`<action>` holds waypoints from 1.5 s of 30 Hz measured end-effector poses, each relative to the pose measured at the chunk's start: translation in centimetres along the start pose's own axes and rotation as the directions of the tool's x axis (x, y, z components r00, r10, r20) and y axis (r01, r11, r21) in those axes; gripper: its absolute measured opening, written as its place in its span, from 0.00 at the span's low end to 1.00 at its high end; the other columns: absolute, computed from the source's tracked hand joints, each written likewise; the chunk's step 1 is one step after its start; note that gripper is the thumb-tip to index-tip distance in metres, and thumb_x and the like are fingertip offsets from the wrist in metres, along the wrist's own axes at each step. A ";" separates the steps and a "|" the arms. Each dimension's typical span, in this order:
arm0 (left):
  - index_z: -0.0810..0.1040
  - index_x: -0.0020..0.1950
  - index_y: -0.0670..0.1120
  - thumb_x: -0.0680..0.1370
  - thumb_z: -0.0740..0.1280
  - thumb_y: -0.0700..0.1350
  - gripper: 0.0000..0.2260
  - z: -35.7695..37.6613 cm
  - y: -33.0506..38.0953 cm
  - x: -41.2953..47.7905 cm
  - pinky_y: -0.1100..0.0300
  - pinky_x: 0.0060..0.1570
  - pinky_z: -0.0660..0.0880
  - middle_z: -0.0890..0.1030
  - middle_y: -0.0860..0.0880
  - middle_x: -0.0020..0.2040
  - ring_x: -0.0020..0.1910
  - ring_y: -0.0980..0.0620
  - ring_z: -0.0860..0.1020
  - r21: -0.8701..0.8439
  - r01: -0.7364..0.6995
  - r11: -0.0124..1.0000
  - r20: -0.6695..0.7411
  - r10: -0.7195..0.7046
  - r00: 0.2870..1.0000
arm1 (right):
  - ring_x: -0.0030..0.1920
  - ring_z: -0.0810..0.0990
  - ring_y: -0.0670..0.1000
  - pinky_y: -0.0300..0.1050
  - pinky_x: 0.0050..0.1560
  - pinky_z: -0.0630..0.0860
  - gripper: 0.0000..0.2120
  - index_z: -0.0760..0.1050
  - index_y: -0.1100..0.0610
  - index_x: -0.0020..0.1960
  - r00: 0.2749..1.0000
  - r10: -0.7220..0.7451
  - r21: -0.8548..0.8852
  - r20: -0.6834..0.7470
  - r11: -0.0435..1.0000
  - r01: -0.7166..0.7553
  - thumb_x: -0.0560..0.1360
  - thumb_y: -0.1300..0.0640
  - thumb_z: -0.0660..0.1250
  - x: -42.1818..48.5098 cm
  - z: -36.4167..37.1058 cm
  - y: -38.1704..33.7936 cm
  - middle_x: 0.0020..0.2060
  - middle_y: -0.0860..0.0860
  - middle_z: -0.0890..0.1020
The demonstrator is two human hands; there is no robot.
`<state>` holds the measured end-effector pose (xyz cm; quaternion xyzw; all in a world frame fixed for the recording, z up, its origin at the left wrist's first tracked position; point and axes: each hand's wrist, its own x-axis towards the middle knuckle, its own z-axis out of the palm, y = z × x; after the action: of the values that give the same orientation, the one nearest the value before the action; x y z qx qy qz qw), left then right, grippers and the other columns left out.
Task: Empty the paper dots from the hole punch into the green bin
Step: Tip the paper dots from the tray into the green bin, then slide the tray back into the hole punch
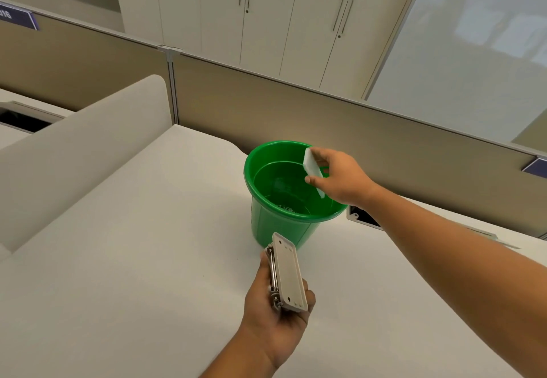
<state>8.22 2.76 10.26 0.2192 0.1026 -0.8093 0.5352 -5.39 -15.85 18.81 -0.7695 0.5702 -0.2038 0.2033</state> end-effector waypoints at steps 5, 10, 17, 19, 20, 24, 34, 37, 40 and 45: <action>0.84 0.44 0.42 0.76 0.65 0.58 0.19 -0.8 -0.3 -0.4 0.60 0.22 0.73 0.75 0.43 0.27 0.22 0.48 0.71 0.011 -0.012 1.000 -0.067 0.012 0.998 | 0.61 0.80 0.54 0.54 0.64 0.76 0.31 0.69 0.59 0.71 0.991 0.068 0.166 -0.114 0.985 -0.049 0.71 0.59 0.76 -1.2 -0.3 0.1 0.63 0.56 0.80; 0.82 0.48 0.46 0.77 0.65 0.58 0.17 -0.9 -0.4 -1.5 0.59 0.22 0.75 0.77 0.45 0.27 0.22 0.50 0.74 0.069 -0.091 0.993 -0.097 0.097 0.991 | 0.57 0.82 0.53 0.45 0.57 0.80 0.23 0.73 0.61 0.68 0.940 0.198 0.634 -0.279 0.773 0.026 0.75 0.56 0.72 -5.0 -2.3 -2.3 0.56 0.55 0.83; 0.83 0.50 0.46 0.75 0.66 0.60 0.19 -1.0 -1.1 -2.6 0.58 0.27 0.77 0.80 0.46 0.29 0.25 0.49 0.76 0.226 -0.136 0.965 -0.089 0.159 0.983 | 0.59 0.83 0.55 0.49 0.56 0.80 0.21 0.76 0.55 0.63 0.961 0.251 0.980 -0.119 0.184 0.073 0.73 0.46 0.68 -16.2 -1.9 -3.4 0.57 0.54 0.85; 0.83 0.51 0.46 0.75 0.65 0.61 0.19 -1.3 -1.6 -2.8 0.58 0.28 0.76 0.79 0.46 0.30 0.26 0.50 0.76 0.271 -0.144 0.952 -0.083 0.172 0.982 | 0.59 0.83 0.53 0.51 0.58 0.78 0.19 0.74 0.48 0.64 0.944 0.325 0.977 -0.056 0.213 -0.016 0.75 0.44 0.63 -19.5 0.4 -2.5 0.59 0.50 0.85; 0.83 0.51 0.47 0.75 0.65 0.61 0.19 -1.4 -1.9 -2.9 0.58 0.28 0.76 0.79 0.47 0.30 0.27 0.50 0.75 0.301 -0.142 0.943 -0.082 0.174 0.981 | 0.59 0.83 0.52 0.52 0.59 0.76 0.20 0.73 0.45 0.65 0.931 0.365 0.971 -0.017 0.227 -0.072 0.75 0.43 0.61 -21.0 1.7 -2.1 0.59 0.48 0.85; 0.82 0.51 0.46 0.71 0.65 0.64 0.23 -2.5 -3.8 -3.0 0.58 0.29 0.75 0.79 0.47 0.30 0.27 0.51 0.75 0.501 -0.106 0.859 -0.089 0.172 0.981 | 0.57 0.84 0.54 0.52 0.58 0.74 0.24 0.74 0.48 0.68 0.864 0.482 0.973 0.146 0.089 -0.213 0.74 0.43 0.62 -26.1 6.9 -0.1 0.61 0.53 0.84; 0.83 0.48 0.53 0.81 0.57 0.59 0.18 -4.3 -8.1 -3.7 0.64 0.33 0.77 0.86 0.54 0.40 0.34 0.59 0.83 0.921 -0.072 0.384 0.019 0.139 0.990 | 0.59 0.82 0.54 0.49 0.52 0.78 0.20 0.77 0.54 0.66 0.829 0.489 0.961 0.273 -0.110 -0.252 0.82 0.45 0.58 -30.8 10.3 0.9 0.61 0.56 0.83; 0.81 0.48 0.46 0.81 0.58 0.57 0.18 -4.1 -8.8 -4.0 0.69 0.23 0.70 0.82 0.55 0.31 0.24 0.62 0.76 0.940 -0.084 0.329 0.034 0.155 0.987 | 0.48 0.82 0.54 0.46 0.43 0.78 0.20 0.79 0.55 0.64 0.819 0.495 0.957 0.290 -0.172 -0.235 0.80 0.45 0.59 -31.4 10.6 0.9 0.54 0.57 0.84; 0.79 0.48 0.42 0.81 0.59 0.57 0.19 -4.1 -9.0 -4.1 0.67 0.26 0.71 0.81 0.52 0.34 0.27 0.60 0.76 0.961 -0.130 0.243 0.091 0.165 0.982 | 0.43 0.84 0.52 0.45 0.41 0.79 0.20 0.82 0.54 0.60 0.820 0.494 0.955 0.291 -0.201 -0.218 0.80 0.46 0.58 -32.1 10.7 1.1 0.49 0.56 0.86; 0.79 0.45 0.42 0.80 0.61 0.56 0.19 -3.8 -9.0 -4.6 0.63 0.30 0.73 0.82 0.49 0.36 0.32 0.55 0.77 0.970 -0.178 0.162 0.145 0.197 0.970 | 0.48 0.85 0.53 0.46 0.44 0.81 0.17 0.82 0.56 0.59 0.833 0.496 0.968 0.245 -0.074 -0.241 0.79 0.50 0.61 -32.8 10.3 1.0 0.52 0.57 0.86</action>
<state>2.46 11.70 8.46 0.5258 -0.4590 -0.6146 0.3676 -9.28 16.22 6.96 -0.2056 0.4751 -0.5417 0.6623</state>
